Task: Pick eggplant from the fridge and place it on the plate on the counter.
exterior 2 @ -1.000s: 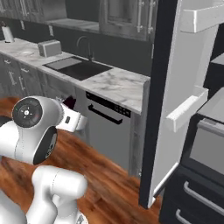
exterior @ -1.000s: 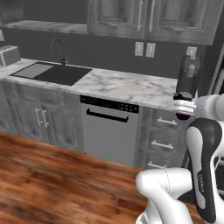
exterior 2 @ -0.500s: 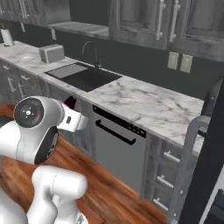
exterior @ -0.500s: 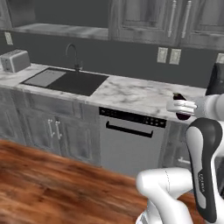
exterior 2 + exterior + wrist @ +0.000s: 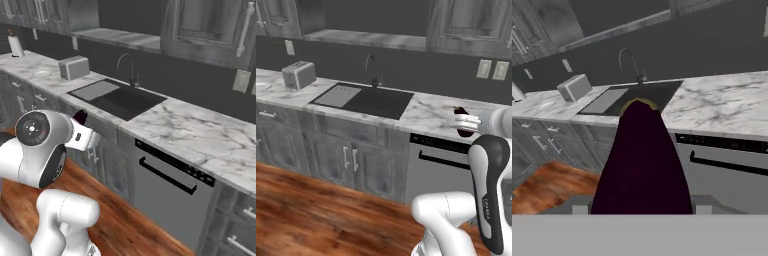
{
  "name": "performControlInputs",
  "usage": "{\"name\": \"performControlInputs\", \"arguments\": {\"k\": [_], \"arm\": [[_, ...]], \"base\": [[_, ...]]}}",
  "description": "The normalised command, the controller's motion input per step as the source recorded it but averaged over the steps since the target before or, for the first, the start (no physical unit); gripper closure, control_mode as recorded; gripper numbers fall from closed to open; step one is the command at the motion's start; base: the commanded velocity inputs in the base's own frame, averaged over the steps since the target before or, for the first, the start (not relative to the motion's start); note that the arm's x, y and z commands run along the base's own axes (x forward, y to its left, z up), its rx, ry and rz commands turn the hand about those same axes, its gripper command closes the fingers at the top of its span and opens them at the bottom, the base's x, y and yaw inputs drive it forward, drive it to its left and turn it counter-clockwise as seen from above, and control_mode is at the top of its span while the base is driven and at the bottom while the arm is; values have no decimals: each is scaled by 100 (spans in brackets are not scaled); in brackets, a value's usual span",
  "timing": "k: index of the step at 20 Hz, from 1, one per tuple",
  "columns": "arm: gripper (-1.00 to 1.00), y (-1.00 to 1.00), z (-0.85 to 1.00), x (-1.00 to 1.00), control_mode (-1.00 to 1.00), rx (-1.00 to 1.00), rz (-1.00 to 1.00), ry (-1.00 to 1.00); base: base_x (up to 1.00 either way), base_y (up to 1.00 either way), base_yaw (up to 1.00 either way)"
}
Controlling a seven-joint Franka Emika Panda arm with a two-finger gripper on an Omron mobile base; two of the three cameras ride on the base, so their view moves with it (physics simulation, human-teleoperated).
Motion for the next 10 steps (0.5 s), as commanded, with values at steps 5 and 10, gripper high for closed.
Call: {"name": "performControlInputs", "arguments": {"k": [5,10], "arm": [[100,0,0,0,100,0,0,0],[100,0,0,0,100,0,0,0]], "base": [[71,64,0],[74,62,0]]}}
